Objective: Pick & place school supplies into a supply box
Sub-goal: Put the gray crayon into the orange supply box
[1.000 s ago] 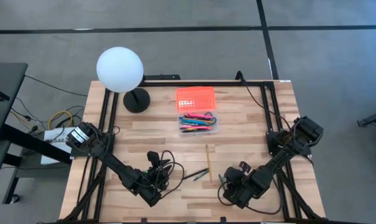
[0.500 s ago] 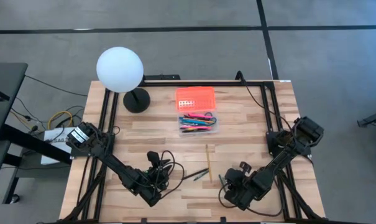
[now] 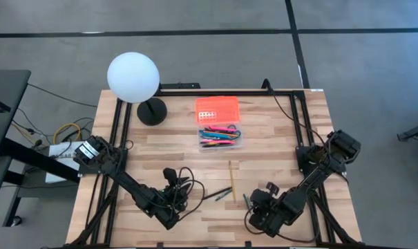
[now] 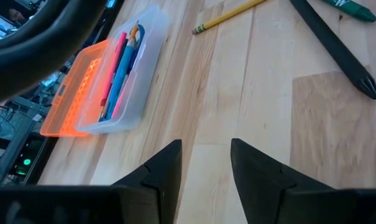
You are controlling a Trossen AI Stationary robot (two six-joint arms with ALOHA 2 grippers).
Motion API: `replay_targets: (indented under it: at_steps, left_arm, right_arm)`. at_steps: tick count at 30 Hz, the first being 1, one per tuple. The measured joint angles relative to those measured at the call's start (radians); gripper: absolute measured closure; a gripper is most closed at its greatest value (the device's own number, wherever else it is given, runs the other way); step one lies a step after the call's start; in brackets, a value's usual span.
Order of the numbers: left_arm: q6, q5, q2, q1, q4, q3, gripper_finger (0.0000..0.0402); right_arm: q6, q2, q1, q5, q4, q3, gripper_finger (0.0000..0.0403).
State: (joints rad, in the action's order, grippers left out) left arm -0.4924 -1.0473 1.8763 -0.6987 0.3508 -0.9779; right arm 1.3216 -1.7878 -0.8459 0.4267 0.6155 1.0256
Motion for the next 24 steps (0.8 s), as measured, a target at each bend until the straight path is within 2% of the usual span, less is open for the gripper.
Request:
replay_targets:
  at_steps: [18,24]
  left_arm:
    - [-0.024,0.012,0.008,0.000,0.000,0.015,0.0269]
    - [-0.024,0.011,0.008,0.000,0.000,0.015,0.0269]
  right_arm:
    - [0.088,0.002,0.004,-0.039,-0.112,-0.099,0.0281]
    - [0.171,0.005,0.005,-0.086,-0.057,-0.110,0.0287]
